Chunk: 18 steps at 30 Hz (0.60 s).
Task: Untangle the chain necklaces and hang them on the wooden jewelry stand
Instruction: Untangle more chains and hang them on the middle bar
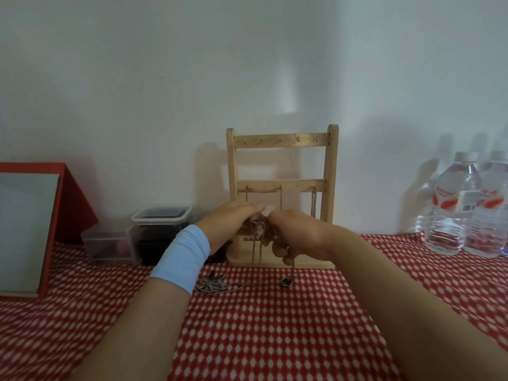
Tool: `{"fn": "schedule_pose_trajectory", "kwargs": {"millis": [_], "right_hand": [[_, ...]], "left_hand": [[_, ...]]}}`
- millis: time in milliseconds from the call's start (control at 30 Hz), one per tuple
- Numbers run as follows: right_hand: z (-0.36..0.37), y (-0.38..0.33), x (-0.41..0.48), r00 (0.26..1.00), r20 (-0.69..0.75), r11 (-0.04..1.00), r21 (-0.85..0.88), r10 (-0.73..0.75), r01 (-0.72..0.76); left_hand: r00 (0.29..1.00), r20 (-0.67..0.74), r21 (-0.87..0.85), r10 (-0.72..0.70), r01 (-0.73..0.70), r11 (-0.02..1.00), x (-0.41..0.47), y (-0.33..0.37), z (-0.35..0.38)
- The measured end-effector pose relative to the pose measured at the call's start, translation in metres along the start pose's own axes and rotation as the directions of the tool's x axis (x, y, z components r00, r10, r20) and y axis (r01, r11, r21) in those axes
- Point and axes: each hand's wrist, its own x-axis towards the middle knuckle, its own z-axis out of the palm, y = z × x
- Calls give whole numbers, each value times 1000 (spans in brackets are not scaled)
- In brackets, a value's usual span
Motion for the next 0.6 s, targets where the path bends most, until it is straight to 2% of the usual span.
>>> {"fn": "schedule_pose_trajectory", "kwargs": {"millis": [67,133,233,300,367,433,533,600], "right_hand": [[1,2,2,1000,-19,999,33,-7,8],[0,4,4,996,-76,998,30,-51,53],[-5,7,9,969,-211,985,86,-126,147],[-7,9,11,954,-269,965,186,-132,186],[-8,9,12,965,-238,946,274,-108,173],[-10,10,11,989,-124,945,303,-85,120],[-13,13,10,995,-16,969,229,-95,96],[-13,14,10,993,-20,968,221,-117,119]], "left_hand": [[999,-26,20,-36,36,999,1,2,4],[997,-60,114,-58,64,991,1,4,4],[999,-51,257,-3,15,966,0,6,-2],[1000,-28,274,9,-1,962,-3,7,-7],[1000,16,317,13,-18,948,-4,6,-9],[999,28,330,44,-51,943,-3,6,-8],[994,-63,197,93,-79,977,-1,7,-7],[994,-56,92,95,-90,992,-2,6,-7]]}}
